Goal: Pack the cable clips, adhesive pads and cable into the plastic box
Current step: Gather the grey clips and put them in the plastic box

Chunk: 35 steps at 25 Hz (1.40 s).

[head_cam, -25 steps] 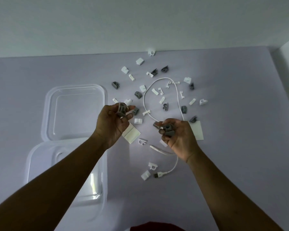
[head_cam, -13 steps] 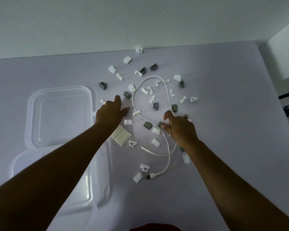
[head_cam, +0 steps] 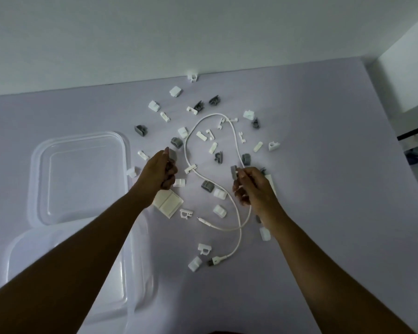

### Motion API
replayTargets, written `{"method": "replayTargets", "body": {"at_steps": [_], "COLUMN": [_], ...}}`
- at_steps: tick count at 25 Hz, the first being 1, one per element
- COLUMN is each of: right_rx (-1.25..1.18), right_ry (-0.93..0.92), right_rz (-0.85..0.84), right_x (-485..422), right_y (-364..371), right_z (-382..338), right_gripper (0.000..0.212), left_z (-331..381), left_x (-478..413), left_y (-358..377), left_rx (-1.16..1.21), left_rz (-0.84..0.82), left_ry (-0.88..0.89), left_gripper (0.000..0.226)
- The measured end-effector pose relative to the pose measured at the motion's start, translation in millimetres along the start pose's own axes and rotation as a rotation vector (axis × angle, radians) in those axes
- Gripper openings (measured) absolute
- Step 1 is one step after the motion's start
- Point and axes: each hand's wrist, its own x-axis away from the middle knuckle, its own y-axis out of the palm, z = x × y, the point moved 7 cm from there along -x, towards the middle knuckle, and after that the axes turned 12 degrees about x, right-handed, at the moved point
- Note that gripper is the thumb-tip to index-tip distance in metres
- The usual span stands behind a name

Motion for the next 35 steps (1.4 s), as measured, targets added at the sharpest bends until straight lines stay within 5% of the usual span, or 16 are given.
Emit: {"method": "replayTargets", "body": {"at_steps": [1,3,8,13,17,19,23,27,31,33,35], "right_rx": [-0.178,-0.49,-0.773,-0.613,-0.391,0.098,1.157,1.508,1.546,1.368,0.835], "right_ry": [0.04,0.1,0.106,0.045,0.013,-0.037,-0.151,-0.175,-0.166,-0.155,-0.088], "right_rz": [-0.03,-0.106,-0.162,-0.179,-0.168,-0.026,0.147,0.182,0.172,0.215,0.177], "right_x": [6.7,17.2,17.1,-9.7,-31.6,-43.6,-52.8,-61.3,-65.9,-62.0,-53.2], "right_y": [0.6,2.8,-8.1,-31.5,-45.4,-56.4,-49.3,-32.7,-26.5,-36.2,-46.6], "right_z": [2.9,5.4,-9.3,-29.4,-38.5,-38.3,-38.5,-41.6,-42.3,-46.0,-40.9], "right_gripper": [0.016,0.014,0.01,0.018,0.014,0.025,0.034,0.039,0.029,0.031,0.031], "left_z": [-3.6,-3.8,2.7,-5.8,-9.4,-9.7,-18.2,-22.7,-27.4,-26.5,-29.2], "left_x": [9.2,25.7,40.6,29.3,14.8,15.7,14.1,12.9,15.0,17.3,18.9], "left_y": [11.3,30.9,65.3,71.9,52.8,58.5,87.1,96.2,90.9,78.6,61.6], "left_rx": [0.318,0.592,0.653,0.39,-0.594,-1.05,-1.39,-1.503,-1.401,-1.155,-0.742], "left_rz": [-0.124,-0.324,-0.47,-0.346,-0.054,-0.008,-0.053,-0.042,-0.031,-0.011,-0.015], "left_ry": [-0.114,-0.209,-0.23,-0.263,-0.002,0.159,0.293,0.385,0.409,0.355,0.237], "left_gripper": [0.034,0.039,0.032,0.04,0.038,0.041,0.05,0.041,0.03,0.021,0.014]}}
